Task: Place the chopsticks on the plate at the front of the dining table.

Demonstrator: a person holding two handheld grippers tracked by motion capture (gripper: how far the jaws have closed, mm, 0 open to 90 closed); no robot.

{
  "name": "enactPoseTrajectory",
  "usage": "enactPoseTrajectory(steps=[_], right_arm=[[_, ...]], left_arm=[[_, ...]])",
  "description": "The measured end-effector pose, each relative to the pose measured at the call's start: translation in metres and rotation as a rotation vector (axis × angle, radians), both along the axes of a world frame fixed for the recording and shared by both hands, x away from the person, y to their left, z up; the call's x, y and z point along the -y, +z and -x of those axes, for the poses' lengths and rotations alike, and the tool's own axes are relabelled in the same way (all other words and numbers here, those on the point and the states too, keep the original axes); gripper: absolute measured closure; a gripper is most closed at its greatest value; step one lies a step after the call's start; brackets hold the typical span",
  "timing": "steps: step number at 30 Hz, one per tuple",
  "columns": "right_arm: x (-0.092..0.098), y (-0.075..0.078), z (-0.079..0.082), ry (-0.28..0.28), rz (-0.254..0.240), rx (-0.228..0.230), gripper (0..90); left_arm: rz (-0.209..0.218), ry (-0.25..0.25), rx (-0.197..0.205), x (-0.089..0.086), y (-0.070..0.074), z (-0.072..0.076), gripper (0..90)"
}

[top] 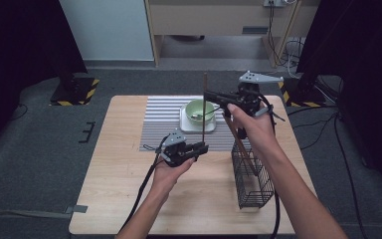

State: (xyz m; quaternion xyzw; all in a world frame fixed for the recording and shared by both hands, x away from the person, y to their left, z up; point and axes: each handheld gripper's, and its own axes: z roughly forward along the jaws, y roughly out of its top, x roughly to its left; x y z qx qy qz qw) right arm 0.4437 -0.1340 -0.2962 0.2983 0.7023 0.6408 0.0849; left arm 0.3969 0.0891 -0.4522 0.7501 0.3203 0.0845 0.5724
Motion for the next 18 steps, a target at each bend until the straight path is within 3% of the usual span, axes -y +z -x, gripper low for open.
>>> enactPoseTrajectory(steps=[13,18], right_arm=[[-0.0022,-0.0009,-0.0007,0.006,0.006,-0.003,84.1],[-0.0041,-0.0023,-0.0007,0.010,0.010,-0.003,84.1]], left_arm=[[0.039,0.004,-0.013,-0.0030,-0.0003,0.0004,78.2],[0.022,-0.007,-0.015,-0.0030,-0.0010,0.0003,84.6]])
